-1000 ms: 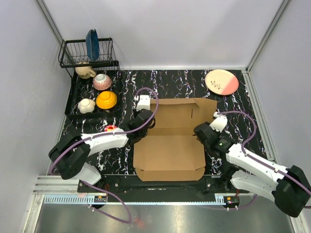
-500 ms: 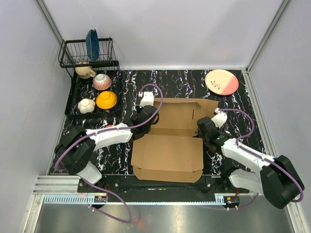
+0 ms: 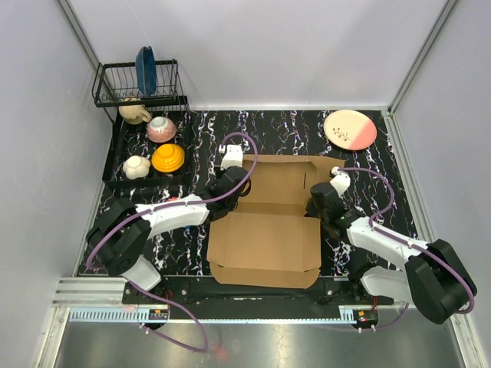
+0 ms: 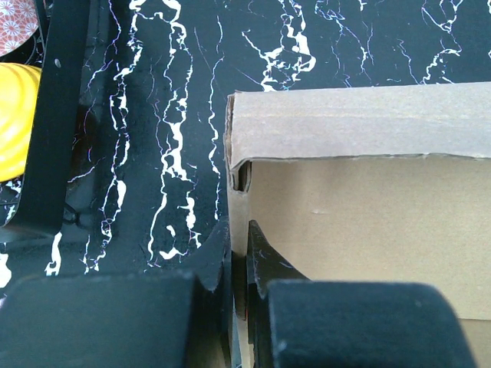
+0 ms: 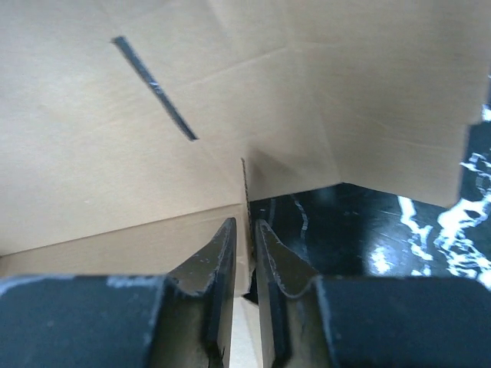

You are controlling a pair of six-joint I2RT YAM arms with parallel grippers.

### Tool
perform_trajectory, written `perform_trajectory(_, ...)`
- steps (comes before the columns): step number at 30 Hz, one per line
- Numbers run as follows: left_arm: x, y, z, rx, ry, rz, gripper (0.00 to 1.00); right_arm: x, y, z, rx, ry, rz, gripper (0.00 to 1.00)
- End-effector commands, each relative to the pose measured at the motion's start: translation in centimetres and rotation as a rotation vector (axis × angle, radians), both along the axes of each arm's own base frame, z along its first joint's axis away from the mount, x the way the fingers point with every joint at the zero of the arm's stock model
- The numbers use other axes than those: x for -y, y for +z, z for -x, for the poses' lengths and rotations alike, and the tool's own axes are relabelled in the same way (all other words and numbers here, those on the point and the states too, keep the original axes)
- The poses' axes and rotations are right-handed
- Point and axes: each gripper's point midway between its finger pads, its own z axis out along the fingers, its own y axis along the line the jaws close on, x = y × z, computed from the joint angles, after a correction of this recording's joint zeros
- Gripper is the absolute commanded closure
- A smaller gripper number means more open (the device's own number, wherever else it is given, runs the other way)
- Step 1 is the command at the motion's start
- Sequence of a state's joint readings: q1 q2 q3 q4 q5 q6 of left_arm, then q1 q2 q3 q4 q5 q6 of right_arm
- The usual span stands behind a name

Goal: Fold the paper box

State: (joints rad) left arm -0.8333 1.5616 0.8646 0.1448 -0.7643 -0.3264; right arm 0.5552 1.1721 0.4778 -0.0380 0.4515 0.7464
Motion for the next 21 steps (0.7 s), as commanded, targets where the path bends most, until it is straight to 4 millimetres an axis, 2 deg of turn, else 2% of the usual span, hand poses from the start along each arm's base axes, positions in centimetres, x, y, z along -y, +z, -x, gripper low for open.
perform_trajectory(1, 0.1, -2.0, 0.8, -0.063, -0.05, -0.043, 1.0, -2.7, 1.4, -1.5, 0.065, 0.105, -0.07, 0.8)
perform_trajectory(5, 0.3, -1.9, 0.9, -0.058, -0.058, -0.031, 1.0, -4.5, 1.0, -1.6, 0.054, 0.191, -0.107, 0.81)
perform_trajectory(9, 0.6, -2.3, 0.9, -0.064, -0.062, -0.022, 1.0, -6.3, -0.4, -1.2, -0.014, 0.301, -0.108, 0.81)
perform_trajectory(10, 0.7, -2.3, 0.9, -0.064, -0.063, -0.017, 1.0, -6.6, -0.5, -1.2, -0.027, 0.315, -0.11, 0.78)
perform_trajectory(11, 0.7, -2.3, 0.9, -0.066, -0.062, -0.016, 1.0, -6.2, -0.9, -0.7, -0.057, 0.308, -0.087, 0.64)
perform_trajectory(12, 0.7, -2.5, 0.9, -0.07, -0.063, -0.018, 1.0, -5.8, -0.6, -0.7, -0.053, 0.302, -0.07, 0.56)
perform_trajectory(13, 0.7, -2.5, 0.9, -0.072, -0.061, -0.02, 1.0, -5.5, 1.1, -0.7, -0.005, 0.293, -0.079, 0.49)
perform_trajectory(14, 0.4, -2.5, 0.9, -0.072, -0.053, -0.025, 1.0, -4.6, 1.9, -0.7, 0.019, 0.263, -0.06, 0.37)
perform_trajectory(15, 0.4, -2.6, 1.0, -0.072, -0.052, -0.027, 1.0, -4.1, 3.1, -0.8, 0.052, 0.256, -0.043, 0.32)
perform_trajectory(16, 0.3, -2.6, 1.0, -0.071, -0.048, -0.03, 1.0, -3.7, 6.2, -0.8, 0.126, 0.248, -0.053, 0.29)
perform_trajectory(18, 0.2, -2.5, 1.0, -0.071, -0.046, -0.032, 1.0, -2.2, 8.2, -0.4, 0.154, 0.231, 0.011, 0.23)
perform_trajectory(19, 0.2, -2.4, 1.0, -0.069, -0.045, -0.031, 1.0, -1.9, 11.4, -0.5, 0.222, 0.224, 0.005, 0.21)
perform_trajectory(20, 0.2, -2.4, 1.0, -0.069, -0.044, -0.032, 1.0, -1.0, 12.0, -0.2, 0.216, 0.206, 0.038, 0.2)
perform_trajectory(21, 0.2, -2.4, 1.0, -0.067, -0.043, -0.031, 1.0, -0.4, 13.6, 0.0, 0.256, 0.202, 0.053, 0.18)
